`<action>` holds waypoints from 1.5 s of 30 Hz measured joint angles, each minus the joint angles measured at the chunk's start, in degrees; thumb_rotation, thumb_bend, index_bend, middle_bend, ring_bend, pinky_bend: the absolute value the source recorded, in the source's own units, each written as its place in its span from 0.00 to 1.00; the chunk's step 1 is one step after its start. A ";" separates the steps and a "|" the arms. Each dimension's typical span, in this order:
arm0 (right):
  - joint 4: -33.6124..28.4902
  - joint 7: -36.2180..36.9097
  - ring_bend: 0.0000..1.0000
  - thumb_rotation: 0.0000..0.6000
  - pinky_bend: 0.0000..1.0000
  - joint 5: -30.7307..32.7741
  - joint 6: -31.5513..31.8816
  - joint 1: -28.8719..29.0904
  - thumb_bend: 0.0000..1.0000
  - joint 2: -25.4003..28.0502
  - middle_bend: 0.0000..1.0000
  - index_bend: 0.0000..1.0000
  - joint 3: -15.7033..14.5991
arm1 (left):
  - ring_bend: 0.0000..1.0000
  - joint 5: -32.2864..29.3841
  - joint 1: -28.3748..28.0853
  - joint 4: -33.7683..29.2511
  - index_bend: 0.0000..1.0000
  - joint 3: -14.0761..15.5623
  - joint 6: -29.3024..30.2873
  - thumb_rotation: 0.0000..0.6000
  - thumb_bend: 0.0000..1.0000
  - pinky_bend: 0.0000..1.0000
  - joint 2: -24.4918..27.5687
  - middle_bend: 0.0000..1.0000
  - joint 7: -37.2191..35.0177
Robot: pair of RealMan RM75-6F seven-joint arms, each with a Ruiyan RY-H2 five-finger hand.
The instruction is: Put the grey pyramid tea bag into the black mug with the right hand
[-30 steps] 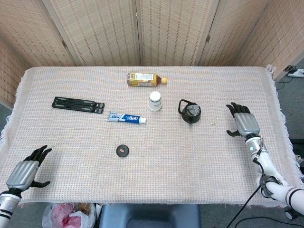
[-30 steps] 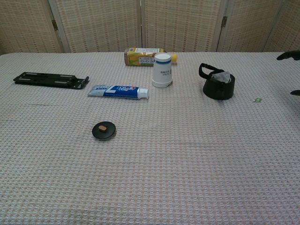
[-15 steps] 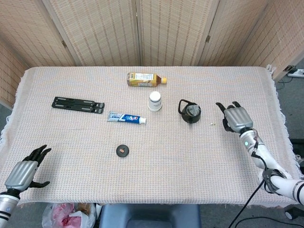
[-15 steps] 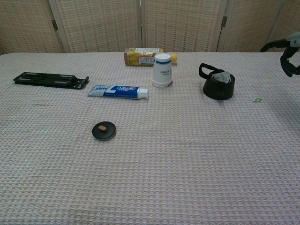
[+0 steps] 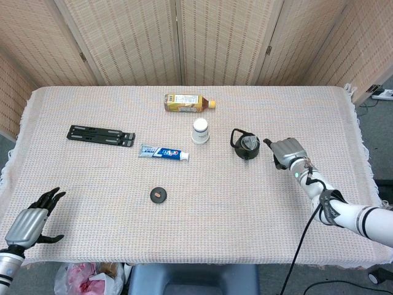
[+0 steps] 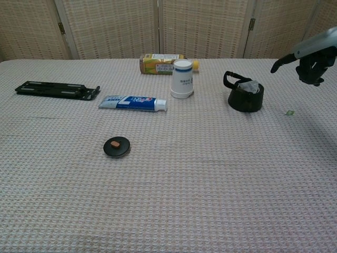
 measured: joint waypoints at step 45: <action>19.70 16.94 0.72 1.00 0.77 5.04 -12.83 13.95 1.00 -14.87 0.93 0.00 -15.73 | 0.02 0.41 0.06 0.48 0.00 -0.15 0.11 1.00 0.06 0.26 1.02 0.00 -3.14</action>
